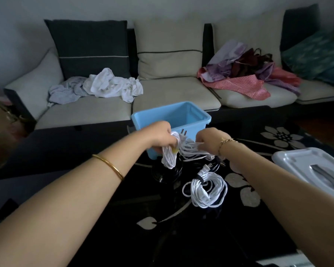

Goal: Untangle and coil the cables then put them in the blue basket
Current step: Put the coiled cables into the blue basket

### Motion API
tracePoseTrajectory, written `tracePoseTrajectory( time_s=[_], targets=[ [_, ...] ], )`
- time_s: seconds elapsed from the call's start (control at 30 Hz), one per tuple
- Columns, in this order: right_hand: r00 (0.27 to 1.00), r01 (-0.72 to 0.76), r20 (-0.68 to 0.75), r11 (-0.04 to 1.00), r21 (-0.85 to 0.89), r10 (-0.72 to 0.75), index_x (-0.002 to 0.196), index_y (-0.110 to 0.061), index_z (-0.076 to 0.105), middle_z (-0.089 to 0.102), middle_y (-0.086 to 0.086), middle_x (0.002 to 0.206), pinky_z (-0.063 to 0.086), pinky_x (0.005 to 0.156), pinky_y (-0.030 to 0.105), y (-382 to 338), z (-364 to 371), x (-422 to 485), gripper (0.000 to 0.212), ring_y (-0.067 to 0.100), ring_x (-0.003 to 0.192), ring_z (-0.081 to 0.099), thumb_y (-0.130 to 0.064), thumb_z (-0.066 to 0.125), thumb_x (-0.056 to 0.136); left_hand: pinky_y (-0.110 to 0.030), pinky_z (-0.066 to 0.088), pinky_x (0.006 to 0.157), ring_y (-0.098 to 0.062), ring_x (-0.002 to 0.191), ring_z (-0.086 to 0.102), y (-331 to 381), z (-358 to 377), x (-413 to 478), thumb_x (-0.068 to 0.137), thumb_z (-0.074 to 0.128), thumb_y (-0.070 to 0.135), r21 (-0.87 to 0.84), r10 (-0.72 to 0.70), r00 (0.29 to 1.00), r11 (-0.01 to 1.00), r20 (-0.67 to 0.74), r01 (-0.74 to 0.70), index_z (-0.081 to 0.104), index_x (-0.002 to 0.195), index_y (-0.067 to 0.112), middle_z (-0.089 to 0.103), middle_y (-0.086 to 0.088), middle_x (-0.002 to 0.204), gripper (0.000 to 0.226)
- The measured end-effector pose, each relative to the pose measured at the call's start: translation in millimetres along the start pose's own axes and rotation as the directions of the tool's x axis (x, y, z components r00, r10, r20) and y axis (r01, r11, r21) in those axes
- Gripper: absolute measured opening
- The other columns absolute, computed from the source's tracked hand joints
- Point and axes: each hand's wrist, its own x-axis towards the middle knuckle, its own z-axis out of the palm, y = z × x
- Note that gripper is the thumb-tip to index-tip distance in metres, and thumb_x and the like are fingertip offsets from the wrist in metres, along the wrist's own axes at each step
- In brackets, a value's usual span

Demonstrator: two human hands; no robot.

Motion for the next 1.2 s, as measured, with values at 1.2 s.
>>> tracePoseTrajectory(
  time_s=[1.2],
  targets=[
    [0.976, -0.033, -0.215, 0.948, -0.317, -0.038, 0.1, -0.01, 0.059, 0.062, 0.007, 0.105, 0.038, 0.067, 0.03, -35.5, -19.0, 136.5, 0.024, 0.027, 0.096, 0.06, 0.005, 0.048, 0.086, -0.024, 0.04, 0.077, -0.023, 0.075, 0.052, -37.0, -11.4, 120.8, 0.096, 0.046, 0.004, 0.422, -0.306, 0.949, 0.872, 0.079, 0.247, 0.056, 0.124, -0.001, 0.055, -0.009, 0.085, 0.031]
  ],
)
